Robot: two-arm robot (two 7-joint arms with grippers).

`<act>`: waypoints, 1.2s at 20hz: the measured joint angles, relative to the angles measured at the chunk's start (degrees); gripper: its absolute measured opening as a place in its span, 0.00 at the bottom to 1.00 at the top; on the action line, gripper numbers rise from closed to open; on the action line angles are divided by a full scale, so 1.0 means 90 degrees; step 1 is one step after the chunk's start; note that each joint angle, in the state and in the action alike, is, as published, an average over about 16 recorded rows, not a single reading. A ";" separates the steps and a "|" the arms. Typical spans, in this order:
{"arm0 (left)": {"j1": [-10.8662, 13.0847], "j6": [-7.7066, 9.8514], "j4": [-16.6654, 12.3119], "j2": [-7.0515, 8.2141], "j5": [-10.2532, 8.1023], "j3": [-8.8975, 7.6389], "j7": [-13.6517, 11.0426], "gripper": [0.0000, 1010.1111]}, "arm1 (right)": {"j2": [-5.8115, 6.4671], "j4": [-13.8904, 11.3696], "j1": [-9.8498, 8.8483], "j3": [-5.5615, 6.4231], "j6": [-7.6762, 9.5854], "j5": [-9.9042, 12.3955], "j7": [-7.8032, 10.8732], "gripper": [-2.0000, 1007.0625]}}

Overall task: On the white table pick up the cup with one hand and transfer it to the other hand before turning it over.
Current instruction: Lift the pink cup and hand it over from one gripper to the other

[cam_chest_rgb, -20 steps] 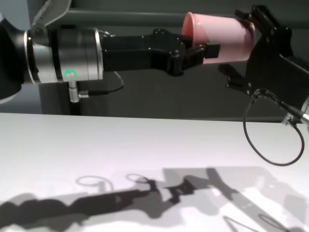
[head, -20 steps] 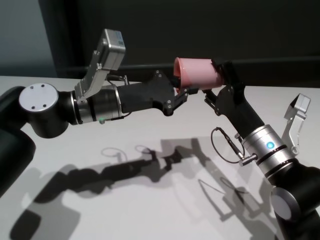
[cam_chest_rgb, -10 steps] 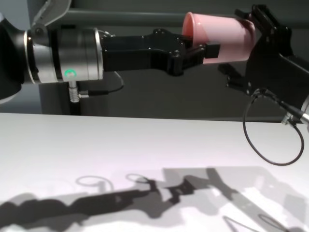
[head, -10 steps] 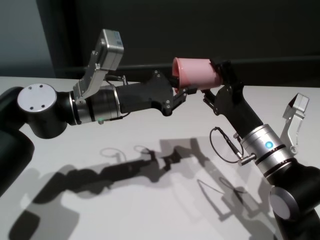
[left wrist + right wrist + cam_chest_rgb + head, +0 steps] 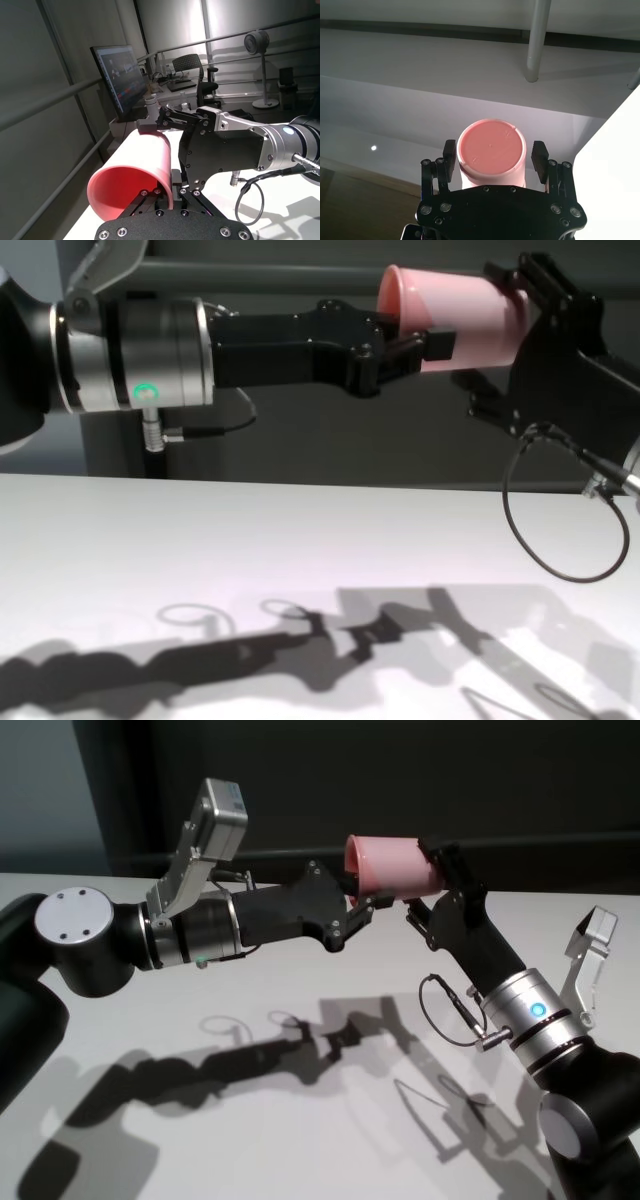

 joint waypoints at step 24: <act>0.0000 0.0001 0.0000 0.0000 0.0000 0.0000 0.0000 0.05 | -0.0009 0.0001 0.0000 0.0010 0.0020 0.0007 -0.0006 0.75</act>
